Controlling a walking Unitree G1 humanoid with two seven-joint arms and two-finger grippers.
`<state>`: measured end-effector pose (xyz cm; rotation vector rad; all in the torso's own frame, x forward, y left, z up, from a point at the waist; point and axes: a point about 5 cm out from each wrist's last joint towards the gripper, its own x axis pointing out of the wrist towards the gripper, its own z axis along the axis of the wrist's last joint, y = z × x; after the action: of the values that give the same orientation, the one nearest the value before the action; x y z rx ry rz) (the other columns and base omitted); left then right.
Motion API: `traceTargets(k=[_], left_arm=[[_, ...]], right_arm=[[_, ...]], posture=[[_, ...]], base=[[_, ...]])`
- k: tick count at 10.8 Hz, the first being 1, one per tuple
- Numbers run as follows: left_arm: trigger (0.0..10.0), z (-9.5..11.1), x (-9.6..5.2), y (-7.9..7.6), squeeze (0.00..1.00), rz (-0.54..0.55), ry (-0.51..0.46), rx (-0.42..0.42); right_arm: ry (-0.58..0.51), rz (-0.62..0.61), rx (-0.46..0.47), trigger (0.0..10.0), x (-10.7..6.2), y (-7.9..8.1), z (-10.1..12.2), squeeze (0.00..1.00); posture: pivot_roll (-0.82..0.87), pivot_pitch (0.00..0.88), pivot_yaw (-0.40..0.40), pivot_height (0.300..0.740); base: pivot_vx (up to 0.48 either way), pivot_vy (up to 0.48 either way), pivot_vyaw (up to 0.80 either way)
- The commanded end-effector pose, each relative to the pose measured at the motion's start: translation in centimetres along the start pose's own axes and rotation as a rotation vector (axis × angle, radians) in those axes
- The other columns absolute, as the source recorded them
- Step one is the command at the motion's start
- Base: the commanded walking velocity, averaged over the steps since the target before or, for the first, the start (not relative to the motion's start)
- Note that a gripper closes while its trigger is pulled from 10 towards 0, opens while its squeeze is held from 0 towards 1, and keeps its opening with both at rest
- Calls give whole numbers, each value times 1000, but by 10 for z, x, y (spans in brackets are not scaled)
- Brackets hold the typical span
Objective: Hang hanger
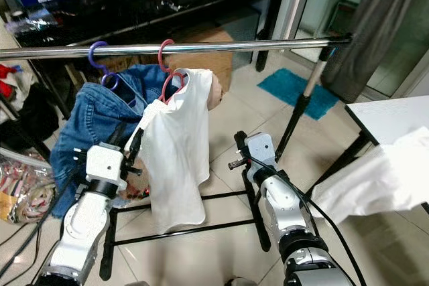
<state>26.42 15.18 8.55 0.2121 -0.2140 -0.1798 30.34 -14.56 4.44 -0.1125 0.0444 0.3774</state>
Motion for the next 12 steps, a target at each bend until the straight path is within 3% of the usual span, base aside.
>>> traceTargets(k=[1, 6, 12], left_arm=[[10000, 1, 2, 5, 0, -6, 8, -22], [10000, -14, -4, -10, 0, -207, 148, -150], [10000, -11, 7, -15, 0, -245, 150, -158]], right_arm=[[-1, -1, -2, 10000, 3, -2, 3, 0], [-2, 0, 0, 10000, 2, 0, 2, 0], [-8, 7, 4, 10000, 6, 2, 4, 0]], posture=[[40, 0, -8, 740], [40, 0, -9, 740], [46, 0, -12, 740]], base=[[0, 0, 0], [0, 0, 0], [0, 0, 0]])
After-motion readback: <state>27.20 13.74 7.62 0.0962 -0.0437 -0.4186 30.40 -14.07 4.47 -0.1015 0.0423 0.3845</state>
